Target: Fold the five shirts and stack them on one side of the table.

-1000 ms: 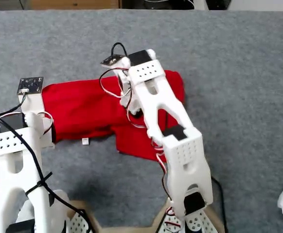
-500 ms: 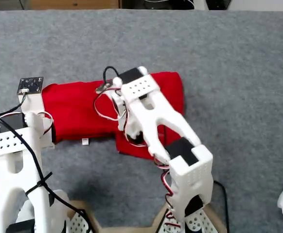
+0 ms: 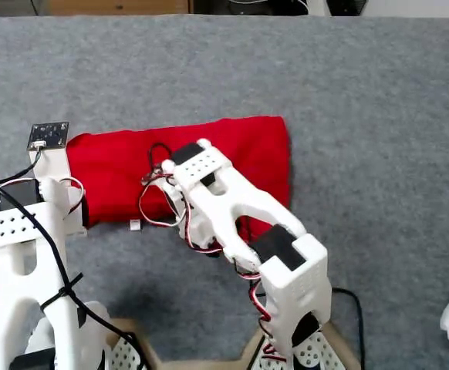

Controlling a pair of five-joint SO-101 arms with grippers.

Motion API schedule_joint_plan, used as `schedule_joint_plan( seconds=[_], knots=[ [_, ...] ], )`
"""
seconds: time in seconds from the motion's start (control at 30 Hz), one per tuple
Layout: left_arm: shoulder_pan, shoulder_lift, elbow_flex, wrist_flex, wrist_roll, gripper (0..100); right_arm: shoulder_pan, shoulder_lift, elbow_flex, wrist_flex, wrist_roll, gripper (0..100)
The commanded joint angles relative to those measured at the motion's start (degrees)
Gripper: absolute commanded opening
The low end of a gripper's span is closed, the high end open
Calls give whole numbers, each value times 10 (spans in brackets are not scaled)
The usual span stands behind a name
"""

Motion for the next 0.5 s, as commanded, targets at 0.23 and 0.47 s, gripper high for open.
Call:
schedule_joint_plan(
  seconds=[0.23,0.47],
  knots=[
    [-4,-1,-1,-4,-4,20,-1,-157,-61,75,-5,80],
    [-5,-1,-1,-2,-4,20,76,-102,-65,-20,-5,4]
  ],
)
